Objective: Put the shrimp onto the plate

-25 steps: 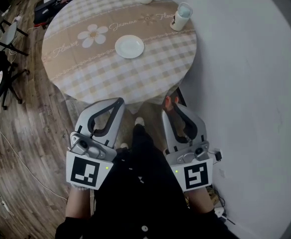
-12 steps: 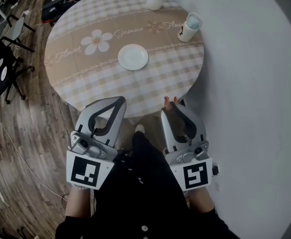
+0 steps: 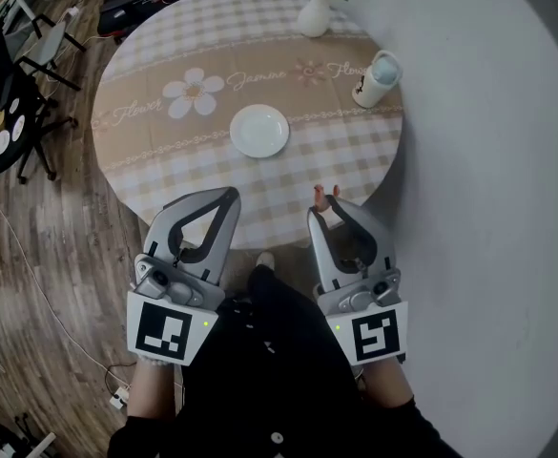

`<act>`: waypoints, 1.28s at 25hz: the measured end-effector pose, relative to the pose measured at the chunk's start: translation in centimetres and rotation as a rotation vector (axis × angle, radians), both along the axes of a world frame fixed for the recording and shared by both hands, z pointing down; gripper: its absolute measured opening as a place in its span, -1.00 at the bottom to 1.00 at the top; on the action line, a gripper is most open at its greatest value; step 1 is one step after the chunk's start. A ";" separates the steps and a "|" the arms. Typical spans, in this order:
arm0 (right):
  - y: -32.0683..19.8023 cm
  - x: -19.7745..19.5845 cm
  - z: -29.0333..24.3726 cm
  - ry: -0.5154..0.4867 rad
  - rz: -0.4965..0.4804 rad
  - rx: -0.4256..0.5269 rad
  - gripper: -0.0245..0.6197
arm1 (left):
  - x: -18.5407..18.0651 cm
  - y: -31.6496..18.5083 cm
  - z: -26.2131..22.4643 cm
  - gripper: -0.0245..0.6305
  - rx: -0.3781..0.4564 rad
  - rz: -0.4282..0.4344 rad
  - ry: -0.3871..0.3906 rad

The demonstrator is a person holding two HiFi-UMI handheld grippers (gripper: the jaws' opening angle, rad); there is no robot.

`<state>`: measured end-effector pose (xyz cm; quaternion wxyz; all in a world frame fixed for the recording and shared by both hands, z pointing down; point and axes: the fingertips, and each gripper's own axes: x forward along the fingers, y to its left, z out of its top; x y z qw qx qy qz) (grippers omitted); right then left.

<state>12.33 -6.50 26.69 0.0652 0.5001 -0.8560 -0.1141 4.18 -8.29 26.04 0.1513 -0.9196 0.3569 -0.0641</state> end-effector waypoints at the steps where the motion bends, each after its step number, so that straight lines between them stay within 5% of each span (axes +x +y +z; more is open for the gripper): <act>1: -0.4 0.2 -0.1 -0.002 -0.008 0.002 -0.75 | 0.2 -0.4 -0.1 -0.93 0.002 -0.008 -0.003; 14: -4.7 2.1 -0.6 -0.004 -0.108 0.023 -0.75 | 2.1 -3.6 -0.6 -0.93 0.020 -0.102 -0.014; 32: -7.1 1.9 -0.9 -0.015 -0.074 0.021 -0.75 | 1.0 -6.4 -0.7 -0.93 0.005 -0.098 -0.019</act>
